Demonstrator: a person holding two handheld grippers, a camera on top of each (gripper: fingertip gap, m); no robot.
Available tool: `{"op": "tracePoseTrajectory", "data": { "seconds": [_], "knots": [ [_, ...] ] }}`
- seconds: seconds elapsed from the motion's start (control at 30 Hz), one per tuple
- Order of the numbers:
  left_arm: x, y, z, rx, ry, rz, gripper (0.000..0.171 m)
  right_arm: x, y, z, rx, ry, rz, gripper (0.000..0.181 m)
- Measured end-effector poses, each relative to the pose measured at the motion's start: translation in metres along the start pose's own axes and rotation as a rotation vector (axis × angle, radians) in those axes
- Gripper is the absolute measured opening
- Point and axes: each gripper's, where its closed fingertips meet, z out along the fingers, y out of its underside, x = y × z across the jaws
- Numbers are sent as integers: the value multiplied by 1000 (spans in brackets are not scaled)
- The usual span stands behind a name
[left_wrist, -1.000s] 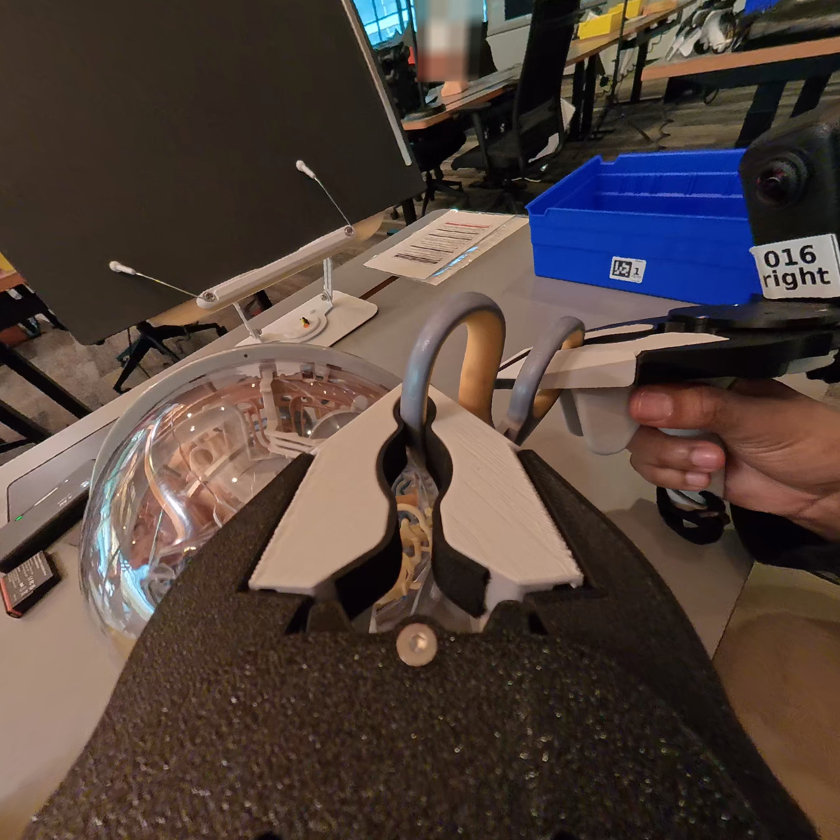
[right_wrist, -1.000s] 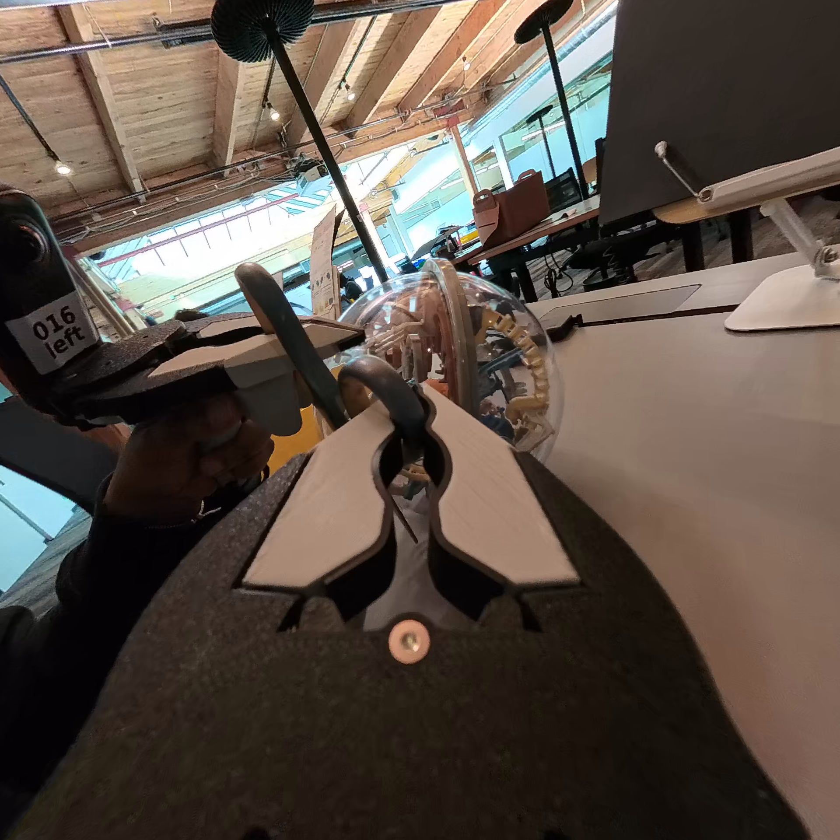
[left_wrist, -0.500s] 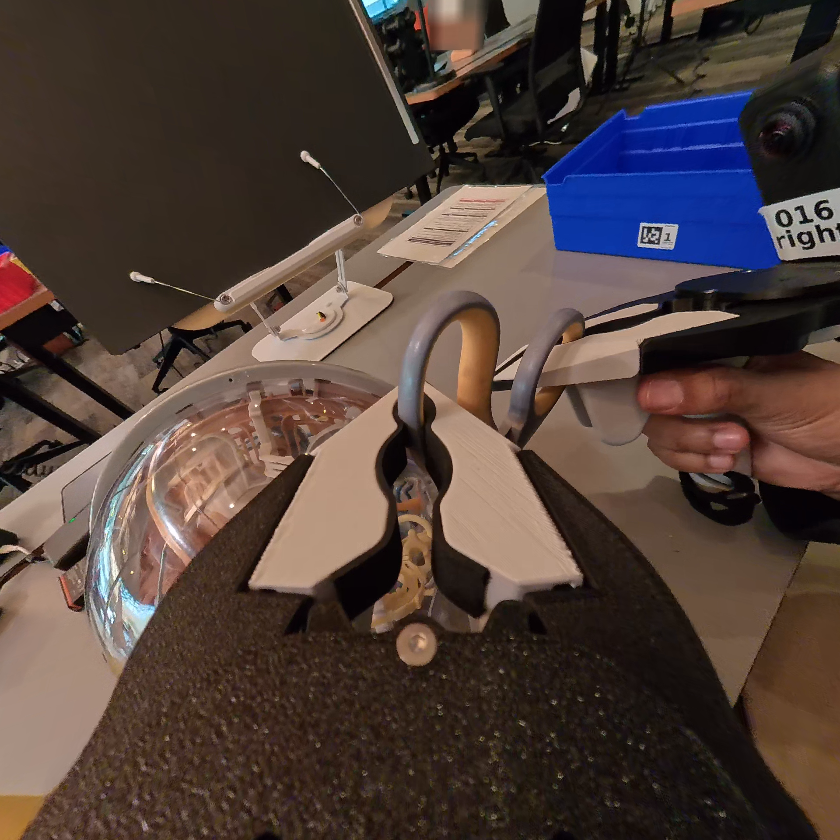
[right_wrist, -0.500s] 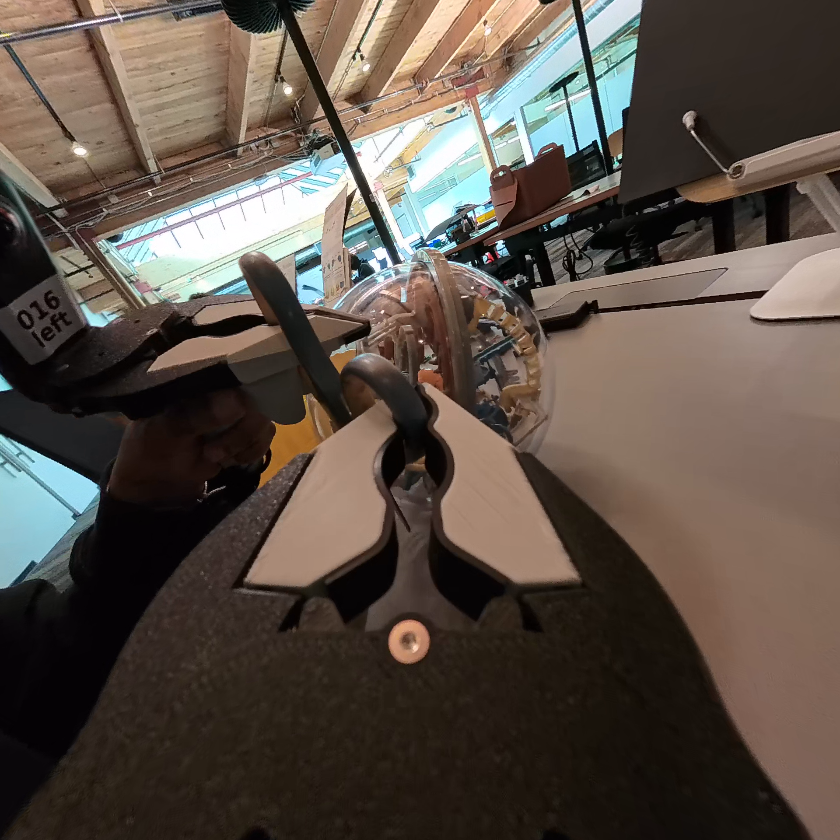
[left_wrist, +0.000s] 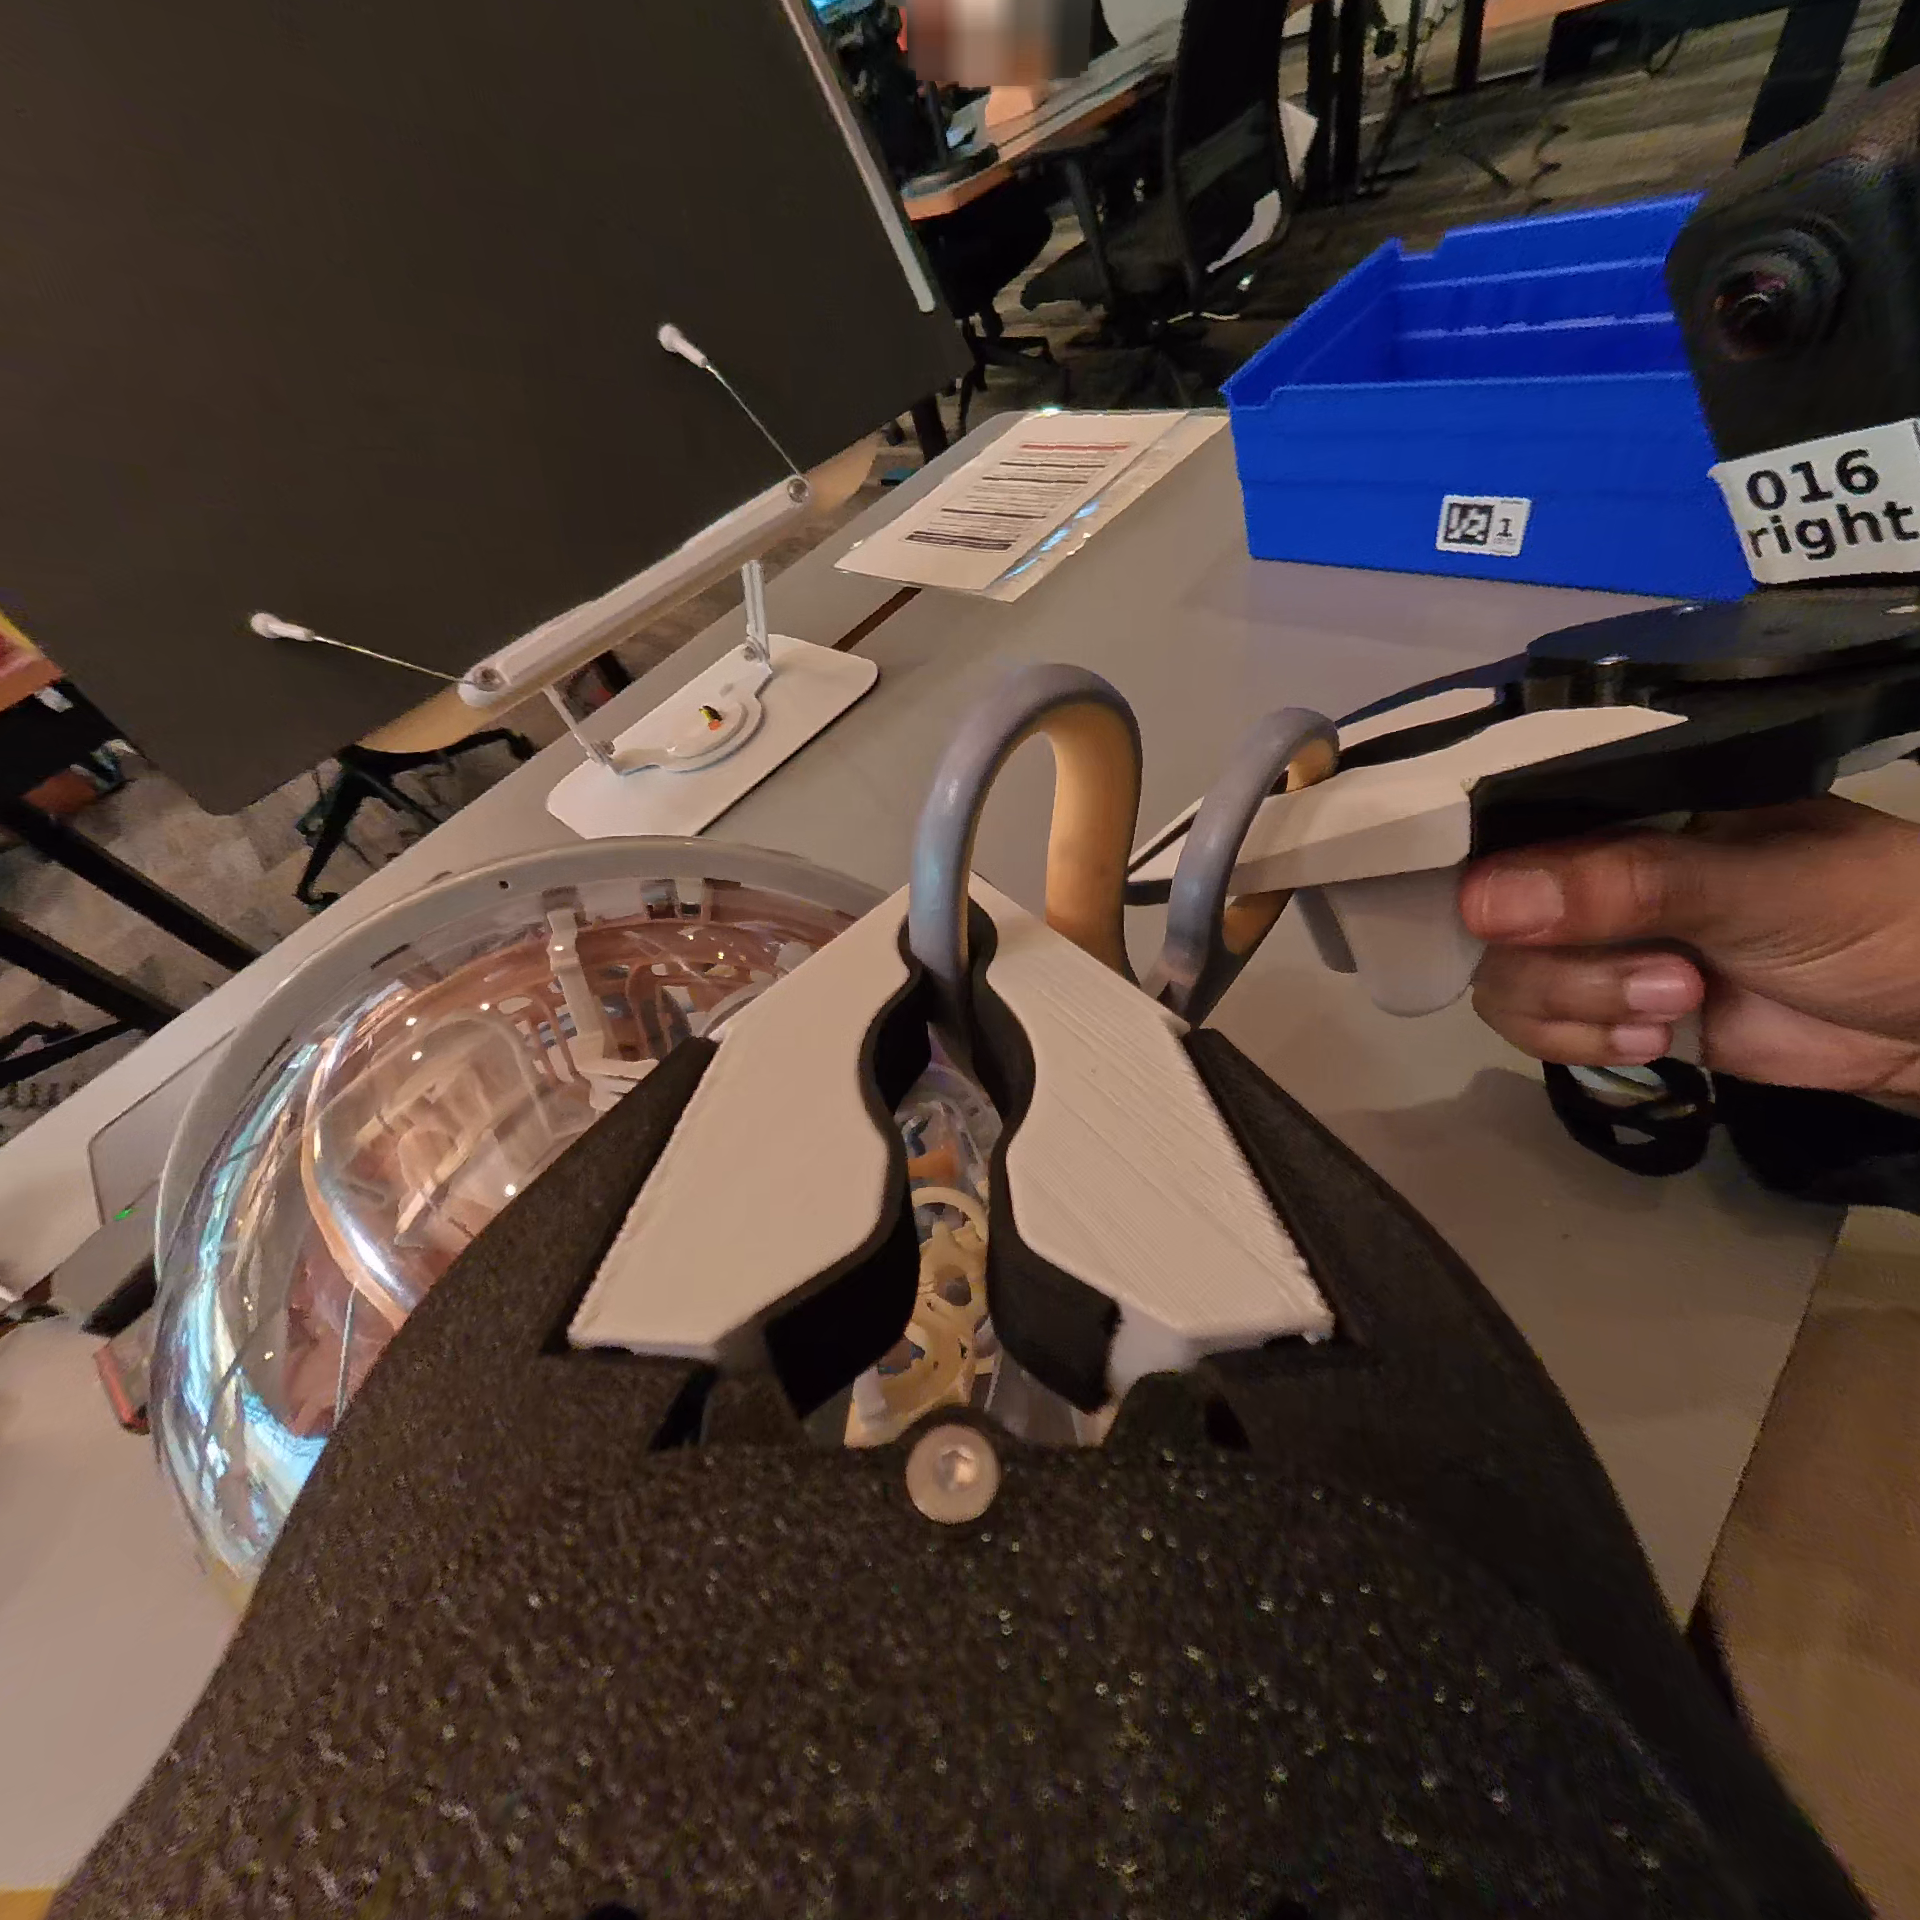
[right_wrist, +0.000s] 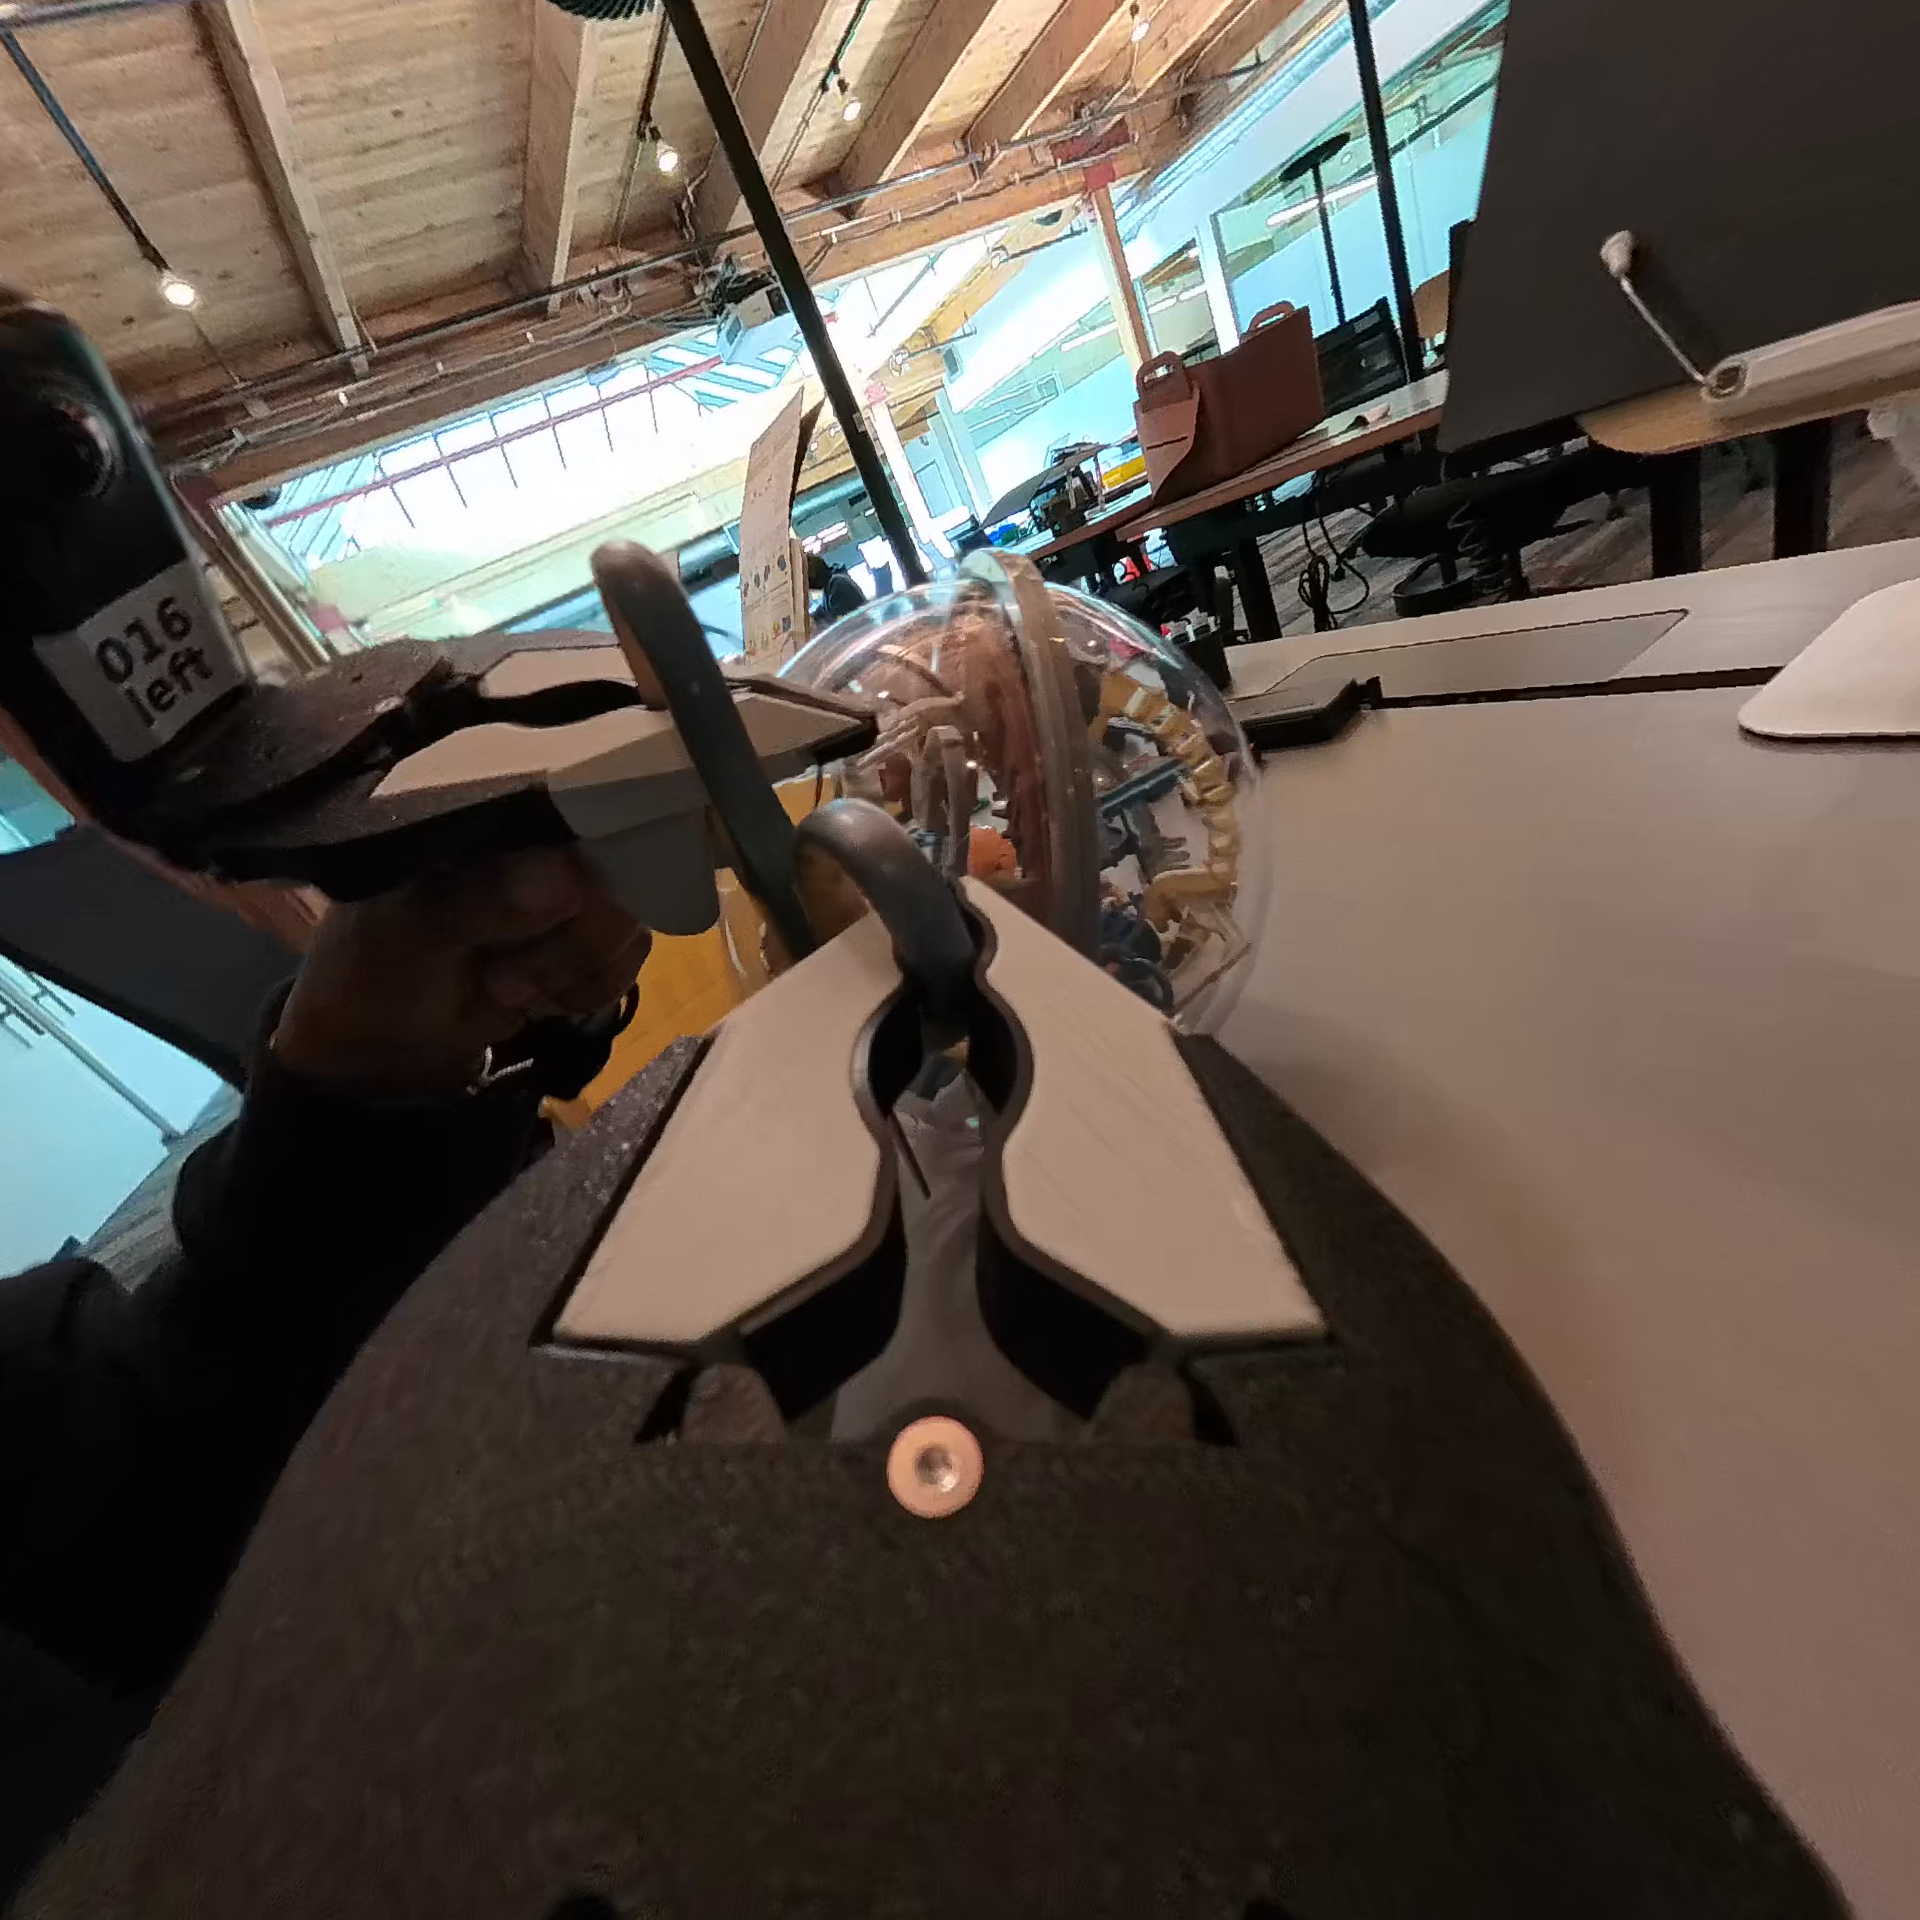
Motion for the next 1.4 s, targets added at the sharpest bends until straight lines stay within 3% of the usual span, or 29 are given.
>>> {"op": "tracePoseTrajectory", "data": {
  "seconds": [0.17,0.23,0.4,0.57,0.83,1.13,1.4],
  "knots": [
    [2,-19,-9,49,73,-31,0,-24,-26,-10,40,-58,-82,0],
    [5,-32,-16,87,121,-111,0,-41,-44,-16,34,-85,-126,0],
    [9,-51,-28,185,161,-299,0,-61,-77,-19,-133,-13,-364,0],
    [5,-59,-33,296,153,-504,0,-68,-106,-2,-203,5,-469,0],
    [-18,-34,-67,356,144,-587,1,-97,-97,54,-286,-41,-564,0],
    [-89,10,-109,376,-90,-655,8,-130,-70,141,-500,-123,-710,0],
    [-108,13,-131,452,-66,-613,7,-146,-60,154,-485,-227,-671,0]
  ]
}}
